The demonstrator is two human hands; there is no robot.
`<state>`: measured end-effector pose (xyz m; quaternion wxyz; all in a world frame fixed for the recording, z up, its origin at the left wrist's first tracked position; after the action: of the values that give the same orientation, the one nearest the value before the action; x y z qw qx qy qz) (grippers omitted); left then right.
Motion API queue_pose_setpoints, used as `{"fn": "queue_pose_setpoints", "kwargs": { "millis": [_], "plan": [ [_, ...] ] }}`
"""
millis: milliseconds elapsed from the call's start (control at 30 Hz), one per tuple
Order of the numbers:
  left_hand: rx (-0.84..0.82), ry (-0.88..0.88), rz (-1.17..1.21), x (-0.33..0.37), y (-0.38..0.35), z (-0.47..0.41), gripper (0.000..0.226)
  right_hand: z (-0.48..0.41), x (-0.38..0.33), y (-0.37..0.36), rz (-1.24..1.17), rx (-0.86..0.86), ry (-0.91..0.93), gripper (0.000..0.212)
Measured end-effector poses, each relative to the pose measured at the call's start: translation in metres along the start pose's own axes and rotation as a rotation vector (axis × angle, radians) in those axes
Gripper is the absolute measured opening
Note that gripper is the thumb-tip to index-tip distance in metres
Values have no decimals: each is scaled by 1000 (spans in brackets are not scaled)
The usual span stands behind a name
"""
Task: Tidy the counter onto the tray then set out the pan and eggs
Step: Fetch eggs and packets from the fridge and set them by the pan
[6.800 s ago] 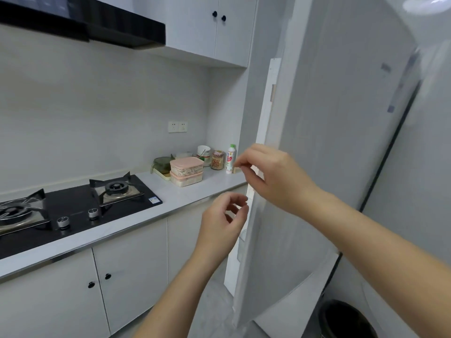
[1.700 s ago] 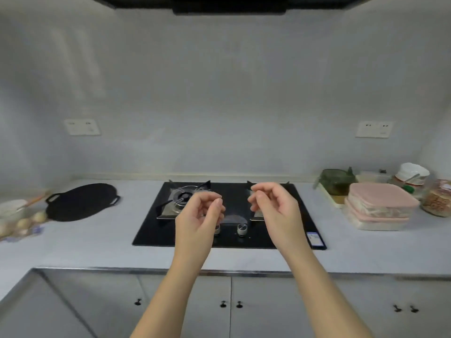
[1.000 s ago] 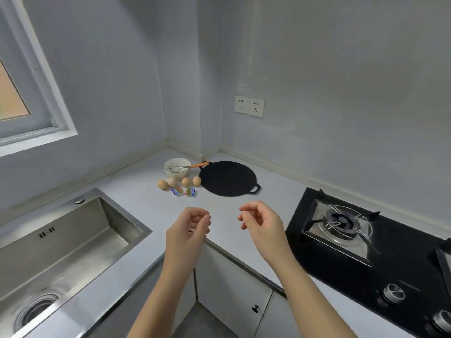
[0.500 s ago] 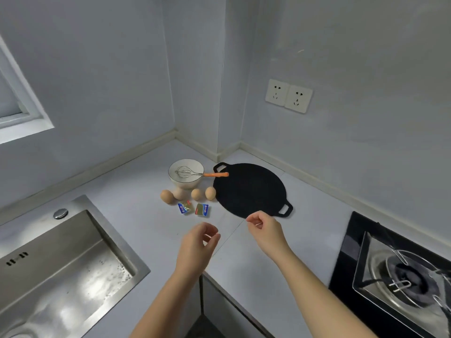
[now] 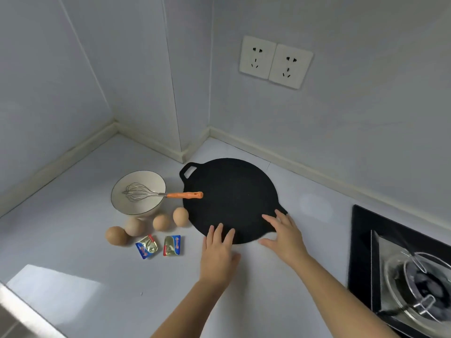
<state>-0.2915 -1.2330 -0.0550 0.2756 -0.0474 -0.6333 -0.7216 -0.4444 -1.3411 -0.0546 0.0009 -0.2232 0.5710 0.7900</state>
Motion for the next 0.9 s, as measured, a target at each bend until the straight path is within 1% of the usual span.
{"fn": "queue_pose_setpoints", "kwargs": {
  "millis": [100, 233, 367, 500, 600, 733, 900],
  "plan": [
    [-16, 23, -19, 5, -8, -10, 54, -14, 10, -7, -19, -32, 28, 67],
    [16, 76, -29, 5, -11, -17, 47, -25, 12, -8, -79, 6, 71, 58],
    [24, 112, -21, 7, -11, -29, 45, -33, 15, -7, -143, 8, 93, 57],
    [22, 114, -42, 9, -10, -42, 45, -43, 21, -2, -252, -6, 61, 58],
    [26, 117, -55, 13, -7, -53, 45, -55, 21, 5, -253, 7, 72, 54],
    [17, 137, -61, 18, -3, -66, 42, -70, 23, 15, -189, 26, 98, 48],
    [46, 139, -96, 25, 0, -76, 37, -83, 28, 22, -179, 28, 112, 47]
  ]
}}
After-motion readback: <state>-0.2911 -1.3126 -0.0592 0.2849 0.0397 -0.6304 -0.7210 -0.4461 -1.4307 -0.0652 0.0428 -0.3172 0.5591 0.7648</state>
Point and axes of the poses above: each hand's wrist, its own z-axis away from the middle knuckle, its own y-axis out of the back of the hand, x = y × z, the point moved 10 cm from there along -z, towards the middle knuckle, and after that the axes turned 2 degrees about x, right-handed, at the moved point
